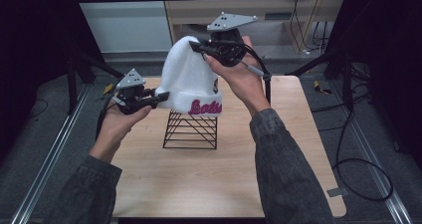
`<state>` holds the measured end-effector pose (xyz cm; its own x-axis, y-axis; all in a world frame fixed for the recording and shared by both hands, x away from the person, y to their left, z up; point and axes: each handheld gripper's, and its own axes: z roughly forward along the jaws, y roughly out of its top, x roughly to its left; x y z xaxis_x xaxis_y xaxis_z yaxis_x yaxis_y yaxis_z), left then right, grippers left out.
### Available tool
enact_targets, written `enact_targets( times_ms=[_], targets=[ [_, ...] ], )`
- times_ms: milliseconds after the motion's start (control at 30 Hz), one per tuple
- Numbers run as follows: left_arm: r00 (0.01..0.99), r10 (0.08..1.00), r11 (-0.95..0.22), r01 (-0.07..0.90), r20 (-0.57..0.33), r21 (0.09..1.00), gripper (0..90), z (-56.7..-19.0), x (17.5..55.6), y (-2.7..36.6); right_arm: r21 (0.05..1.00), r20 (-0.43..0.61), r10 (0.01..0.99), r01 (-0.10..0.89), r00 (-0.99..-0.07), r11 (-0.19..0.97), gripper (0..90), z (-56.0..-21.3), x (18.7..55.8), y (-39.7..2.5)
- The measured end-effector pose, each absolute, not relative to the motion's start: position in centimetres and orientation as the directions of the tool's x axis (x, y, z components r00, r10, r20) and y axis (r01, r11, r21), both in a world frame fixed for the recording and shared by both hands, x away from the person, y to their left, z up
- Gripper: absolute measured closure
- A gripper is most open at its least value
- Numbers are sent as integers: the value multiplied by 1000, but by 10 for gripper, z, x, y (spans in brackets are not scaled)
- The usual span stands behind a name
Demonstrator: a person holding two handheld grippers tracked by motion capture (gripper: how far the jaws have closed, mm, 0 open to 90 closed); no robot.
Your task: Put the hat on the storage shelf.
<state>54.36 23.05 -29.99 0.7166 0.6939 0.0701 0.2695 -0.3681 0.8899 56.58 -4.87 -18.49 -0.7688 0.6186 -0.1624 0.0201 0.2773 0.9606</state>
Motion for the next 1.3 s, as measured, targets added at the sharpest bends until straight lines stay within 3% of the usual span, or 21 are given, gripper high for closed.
enact_targets(
  times_ms=[500, 1300],
  targets=[
    [692, 716, -389, 295, 85, 873, 700, -318, 552, 233, 952, -153, 620, 53, -770, 301, 835, -209, 579, -45],
    [699, 711, -400, 312, 76, 862, 701, -340, 547, 240, 939, -159, 590, 62, -792, 337, 833, -227, 570, -41]
  ],
)
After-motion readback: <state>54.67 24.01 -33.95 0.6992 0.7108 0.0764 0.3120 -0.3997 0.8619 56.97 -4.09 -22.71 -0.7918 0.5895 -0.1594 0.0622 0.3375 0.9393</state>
